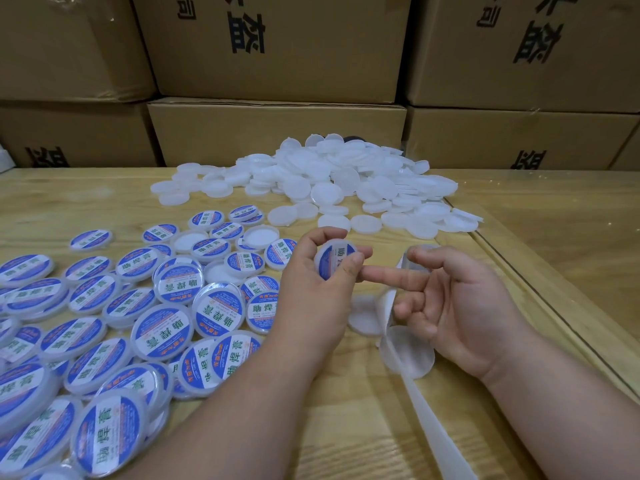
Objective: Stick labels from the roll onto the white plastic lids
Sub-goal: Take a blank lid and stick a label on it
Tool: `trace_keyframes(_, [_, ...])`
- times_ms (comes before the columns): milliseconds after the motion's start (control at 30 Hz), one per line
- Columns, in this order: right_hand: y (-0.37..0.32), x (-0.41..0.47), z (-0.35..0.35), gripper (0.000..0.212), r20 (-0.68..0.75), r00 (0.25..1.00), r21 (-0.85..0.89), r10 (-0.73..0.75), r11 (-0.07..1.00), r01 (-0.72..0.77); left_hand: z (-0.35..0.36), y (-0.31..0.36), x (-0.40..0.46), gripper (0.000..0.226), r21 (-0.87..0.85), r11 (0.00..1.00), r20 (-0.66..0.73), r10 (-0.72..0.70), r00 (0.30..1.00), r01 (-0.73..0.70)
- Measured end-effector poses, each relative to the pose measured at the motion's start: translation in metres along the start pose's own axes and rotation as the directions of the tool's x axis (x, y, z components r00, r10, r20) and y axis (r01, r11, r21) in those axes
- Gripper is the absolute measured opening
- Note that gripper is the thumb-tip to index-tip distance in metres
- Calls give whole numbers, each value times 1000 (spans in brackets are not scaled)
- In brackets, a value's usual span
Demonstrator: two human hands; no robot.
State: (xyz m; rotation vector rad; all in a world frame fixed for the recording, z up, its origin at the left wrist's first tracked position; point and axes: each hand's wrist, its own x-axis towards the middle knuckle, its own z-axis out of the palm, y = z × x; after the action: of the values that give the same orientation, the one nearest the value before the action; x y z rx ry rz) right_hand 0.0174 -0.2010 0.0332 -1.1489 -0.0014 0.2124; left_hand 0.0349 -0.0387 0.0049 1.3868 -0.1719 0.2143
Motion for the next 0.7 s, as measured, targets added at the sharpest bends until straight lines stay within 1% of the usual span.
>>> trace_keyframes(67, [2, 0, 0, 12, -61, 991, -99, -117, 989, 110, -2, -1, 2, 28, -8, 1000, -31, -2, 1000, 2])
trace_keyframes(167, [6, -1, 1, 18, -112, 943, -222, -313, 933, 283, -2, 1, 3, 34, -17, 999, -51, -36, 998, 35])
trace_keyframes(233, [8, -1, 1, 20, -139, 906, -322, -399, 884, 340, -2, 0, 3, 24, 22, 998, -59, -55, 997, 56])
trace_keyframes(300, [11, -1, 1, 11, -142, 881, -427, -452, 831, 357, -1, 2, 1, 6, 45, 995, -79, -80, 994, 84])
trace_keyframes(333, [13, -1, 1, 6, -134, 874, -482, -467, 801, 354, 0, 3, 1, 15, 30, 995, -77, -97, 992, 99])
trace_keyframes(367, [14, -1, 0, 5, -123, 869, -534, -479, 770, 349, 1, 5, 0, 31, -8, 992, -75, -130, 989, 130])
trace_keyframes(433, [17, 0, -2, 11, -108, 861, -601, -498, 722, 342, 1, 8, 1, 55, -81, 981, -79, -182, 980, 176])
trace_keyframes(467, [18, 1, -3, 17, -107, 858, -620, -503, 708, 338, 1, 8, 2, 61, -104, 978, -92, -189, 978, 179])
trace_keyframes(567, [19, 1, -4, 25, -99, 858, -670, -504, 671, 318, 3, 11, 2, 62, -143, 972, -161, -208, 965, 185])
trace_keyframes(633, [20, 2, -4, 26, -88, 862, -700, -499, 647, 303, 3, 10, 4, 58, -115, 976, -204, -204, 957, 184])
trace_keyframes(700, [21, 3, -5, 23, -72, 858, -733, -509, 611, 301, 3, 8, 4, 50, -68, 983, -231, -181, 956, 169])
